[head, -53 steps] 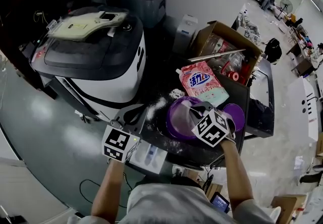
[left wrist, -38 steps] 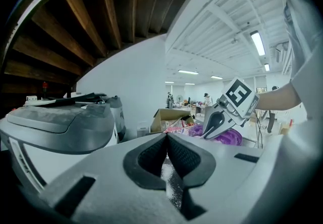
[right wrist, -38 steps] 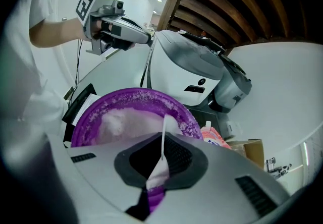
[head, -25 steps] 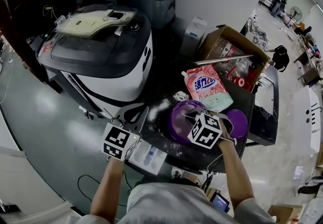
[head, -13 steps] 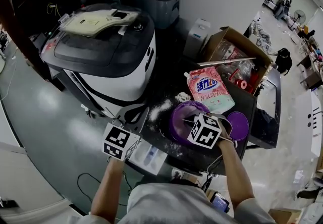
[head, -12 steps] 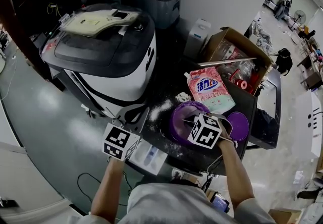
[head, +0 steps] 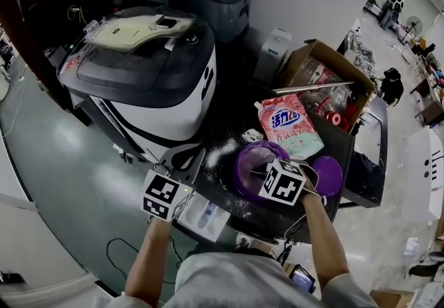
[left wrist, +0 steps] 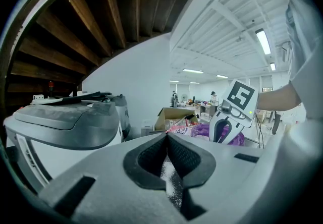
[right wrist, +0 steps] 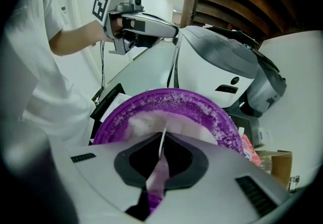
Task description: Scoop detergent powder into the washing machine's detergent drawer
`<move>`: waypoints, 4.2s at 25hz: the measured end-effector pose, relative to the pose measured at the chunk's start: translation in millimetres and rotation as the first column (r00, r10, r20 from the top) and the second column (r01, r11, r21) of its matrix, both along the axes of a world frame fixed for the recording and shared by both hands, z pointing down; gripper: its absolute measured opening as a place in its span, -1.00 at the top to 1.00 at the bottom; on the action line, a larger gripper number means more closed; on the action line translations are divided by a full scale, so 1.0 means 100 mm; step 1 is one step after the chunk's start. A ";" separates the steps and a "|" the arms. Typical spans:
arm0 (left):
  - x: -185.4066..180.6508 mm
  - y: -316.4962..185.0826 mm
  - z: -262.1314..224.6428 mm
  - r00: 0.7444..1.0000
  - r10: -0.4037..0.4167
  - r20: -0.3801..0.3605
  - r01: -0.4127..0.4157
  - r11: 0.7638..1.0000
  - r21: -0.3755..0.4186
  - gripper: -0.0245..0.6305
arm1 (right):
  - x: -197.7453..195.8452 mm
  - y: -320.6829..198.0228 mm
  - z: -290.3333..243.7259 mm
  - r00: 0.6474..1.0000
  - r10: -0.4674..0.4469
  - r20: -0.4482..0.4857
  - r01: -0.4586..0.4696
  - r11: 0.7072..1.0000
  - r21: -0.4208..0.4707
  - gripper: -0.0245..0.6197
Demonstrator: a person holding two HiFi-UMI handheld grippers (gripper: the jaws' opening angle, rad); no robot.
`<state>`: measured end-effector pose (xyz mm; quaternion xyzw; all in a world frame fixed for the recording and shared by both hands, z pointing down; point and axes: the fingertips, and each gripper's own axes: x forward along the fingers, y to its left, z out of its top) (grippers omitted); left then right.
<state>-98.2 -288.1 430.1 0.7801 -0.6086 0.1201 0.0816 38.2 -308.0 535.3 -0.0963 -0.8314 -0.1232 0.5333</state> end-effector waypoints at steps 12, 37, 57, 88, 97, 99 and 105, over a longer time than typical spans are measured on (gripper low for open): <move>0.06 -0.07 -0.04 1.000 0.012 -0.004 -0.012 1.000 0.011 0.90 | 0.03 0.07 -0.10 0.999 0.017 0.033 -0.014 0.997 -0.079 0.90; 0.37 -0.10 -0.10 0.997 0.071 -0.025 -0.070 0.997 0.023 0.90 | 0.26 -0.01 -0.42 0.971 0.176 0.162 -0.158 0.980 -0.122 0.91; 0.60 -0.12 -0.25 0.993 0.119 -0.012 -0.118 0.992 0.050 0.90 | 0.62 -0.43 -0.89 0.667 0.597 0.445 -0.509 0.802 -0.312 0.91; 0.76 0.16 -0.16 0.931 0.364 -0.009 -0.363 0.930 0.052 0.90 | 1.10 0.27 -1.14 0.170 0.826 0.537 -0.675 0.495 -0.547 0.91; 0.77 0.84 -0.20 0.939 0.345 -0.012 -0.344 0.938 0.051 0.90 | 1.20 0.90 -1.30 0.168 0.791 0.588 -0.671 0.529 -0.520 0.91; 0.77 1.02 -0.18 0.940 0.341 -0.012 -0.340 0.939 0.048 0.90 | 1.26 1.10 -1.32 0.163 0.789 0.592 -0.672 0.528 -0.519 0.91; 0.73 1.57 -0.12 0.938 0.345 -0.022 -0.344 0.939 0.020 0.90 | 1.33 1.69 -1.29 0.137 0.800 0.584 -0.684 0.503 -0.529 0.91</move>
